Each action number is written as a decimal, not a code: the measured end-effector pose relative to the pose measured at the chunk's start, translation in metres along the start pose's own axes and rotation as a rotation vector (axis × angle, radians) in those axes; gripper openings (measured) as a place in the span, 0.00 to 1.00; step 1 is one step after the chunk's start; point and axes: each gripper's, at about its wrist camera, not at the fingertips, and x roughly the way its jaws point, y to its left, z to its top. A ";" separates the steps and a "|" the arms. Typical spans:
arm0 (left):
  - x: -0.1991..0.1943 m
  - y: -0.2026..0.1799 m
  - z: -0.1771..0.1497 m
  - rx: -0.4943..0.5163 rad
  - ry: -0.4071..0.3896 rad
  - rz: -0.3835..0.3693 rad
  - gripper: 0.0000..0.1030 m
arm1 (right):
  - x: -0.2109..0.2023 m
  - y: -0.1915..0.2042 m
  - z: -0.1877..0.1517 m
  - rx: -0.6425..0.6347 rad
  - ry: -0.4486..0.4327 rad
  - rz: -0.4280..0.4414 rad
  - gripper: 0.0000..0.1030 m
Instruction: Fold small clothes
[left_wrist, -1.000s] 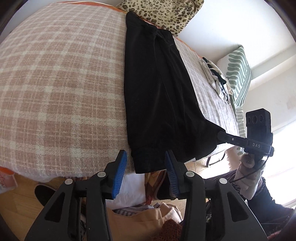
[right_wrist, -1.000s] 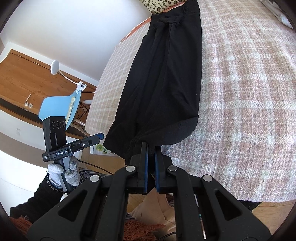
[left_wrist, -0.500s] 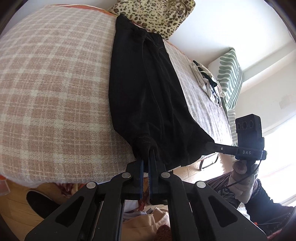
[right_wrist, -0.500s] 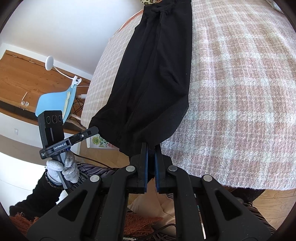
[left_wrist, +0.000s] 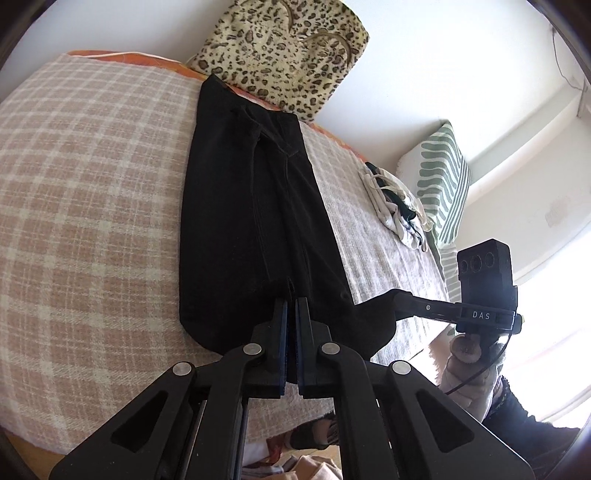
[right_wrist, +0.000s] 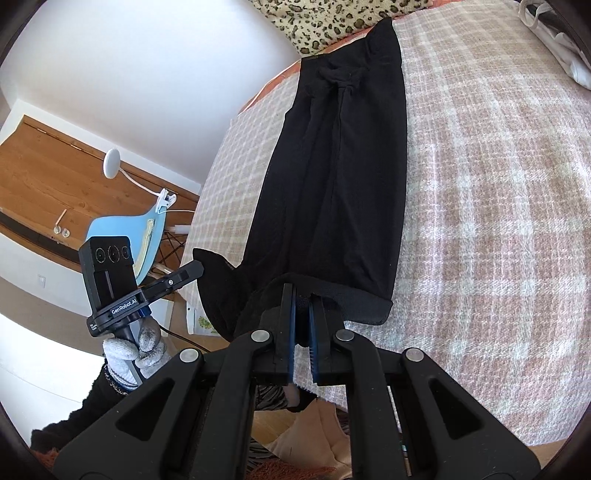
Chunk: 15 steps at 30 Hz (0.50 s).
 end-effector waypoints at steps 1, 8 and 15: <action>0.003 0.002 0.005 -0.002 -0.009 0.006 0.02 | 0.000 0.000 0.005 -0.002 -0.005 -0.004 0.07; 0.019 0.018 0.026 -0.023 -0.044 0.033 0.02 | 0.013 -0.006 0.037 0.000 -0.018 -0.052 0.07; 0.033 0.024 0.020 0.057 0.049 0.085 0.23 | 0.033 -0.019 0.044 0.041 0.025 -0.056 0.07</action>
